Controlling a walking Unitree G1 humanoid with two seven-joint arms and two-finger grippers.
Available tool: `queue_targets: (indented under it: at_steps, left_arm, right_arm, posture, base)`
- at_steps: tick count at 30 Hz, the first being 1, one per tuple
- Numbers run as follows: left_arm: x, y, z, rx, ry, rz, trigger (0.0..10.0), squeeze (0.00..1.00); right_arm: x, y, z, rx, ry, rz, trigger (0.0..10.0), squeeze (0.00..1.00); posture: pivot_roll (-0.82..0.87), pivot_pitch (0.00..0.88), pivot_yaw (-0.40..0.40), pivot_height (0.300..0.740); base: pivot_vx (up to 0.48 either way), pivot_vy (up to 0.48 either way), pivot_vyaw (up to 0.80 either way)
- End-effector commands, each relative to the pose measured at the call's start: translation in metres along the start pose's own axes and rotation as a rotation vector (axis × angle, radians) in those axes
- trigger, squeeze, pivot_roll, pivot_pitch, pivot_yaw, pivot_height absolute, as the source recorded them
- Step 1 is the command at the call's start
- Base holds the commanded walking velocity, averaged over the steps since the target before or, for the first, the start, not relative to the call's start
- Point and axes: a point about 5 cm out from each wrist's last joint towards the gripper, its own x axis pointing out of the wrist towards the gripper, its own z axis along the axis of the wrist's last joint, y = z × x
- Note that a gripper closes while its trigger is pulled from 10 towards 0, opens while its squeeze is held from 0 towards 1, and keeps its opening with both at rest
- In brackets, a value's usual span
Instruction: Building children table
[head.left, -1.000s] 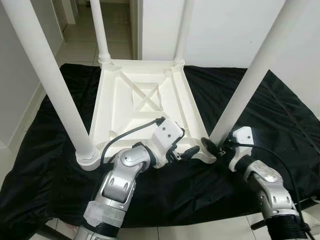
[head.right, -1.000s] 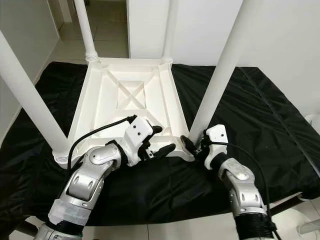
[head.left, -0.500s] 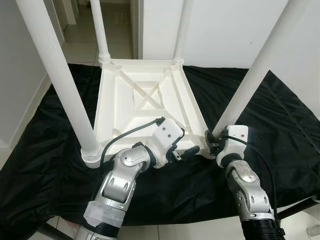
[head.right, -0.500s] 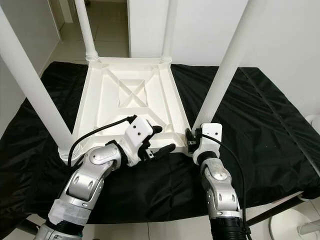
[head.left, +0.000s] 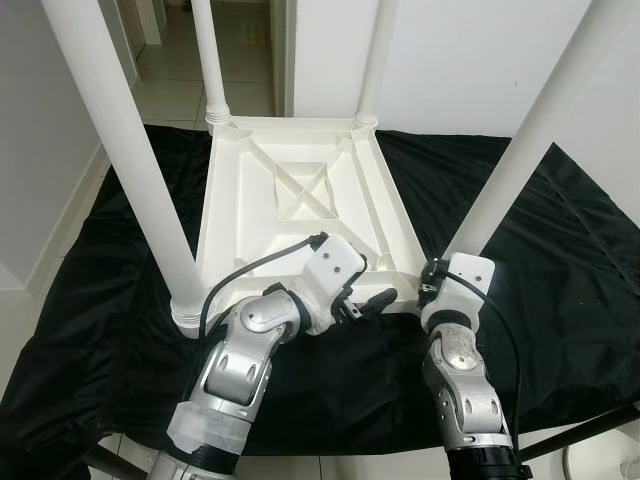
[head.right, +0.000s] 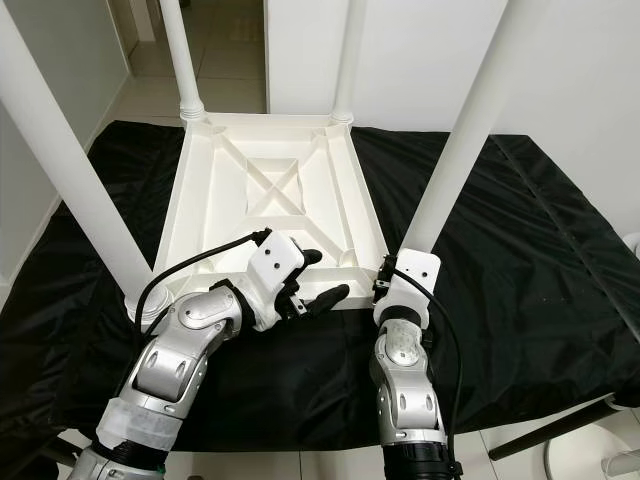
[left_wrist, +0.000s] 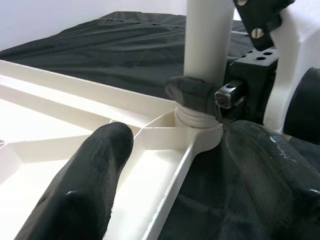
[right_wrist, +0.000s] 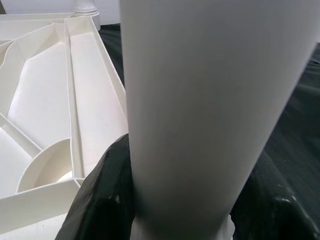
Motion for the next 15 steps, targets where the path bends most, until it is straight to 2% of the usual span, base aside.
queue_targets:
  at_steps: [1, 3, 4, 7, 15]
  left_arm:
    - [0.001, 0.005, -0.001, 0.004, 0.013, 0.128, 10.0, 0.00]
    - [0.001, 0.005, -0.001, 0.004, 0.013, 0.129, 10.0, 0.00]
    - [0.001, 0.006, -0.001, 0.003, 0.011, 0.131, 10.0, 0.00]
    - [0.000, 0.006, -0.001, 0.004, 0.011, 0.133, 10.0, 0.00]
    - [0.002, 0.006, -0.001, 0.005, 0.011, 0.138, 10.0, 0.00]
  right_arm:
    - [-0.006, -0.003, -0.017, -0.007, 0.079, -0.015, 10.0, 0.00]
    - [-0.006, -0.003, -0.017, -0.007, 0.075, -0.009, 10.0, 0.00]
    - [-0.005, -0.002, -0.015, -0.004, 0.060, 0.006, 10.0, 1.00]
    - [-0.005, -0.002, -0.013, -0.001, 0.036, 0.023, 10.0, 1.00]
    - [0.001, -0.013, -0.009, 0.001, -0.003, 0.109, 10.0, 0.98]
  posture:
    - [-0.04, 0.031, -0.039, 0.740]
    - [-0.04, 0.031, -0.040, 0.740]
    - [-0.04, 0.029, -0.043, 0.740]
    - [-0.04, 0.028, -0.043, 0.740]
    - [-0.04, 0.024, -0.046, 0.740]
  base:
    - [0.000, 0.000, 0.00]
    - [0.000, 0.000, 0.00]
    - [0.000, 0.000, 0.00]
    - [0.000, 0.000, 0.00]
    - [0.000, 0.000, 0.00]
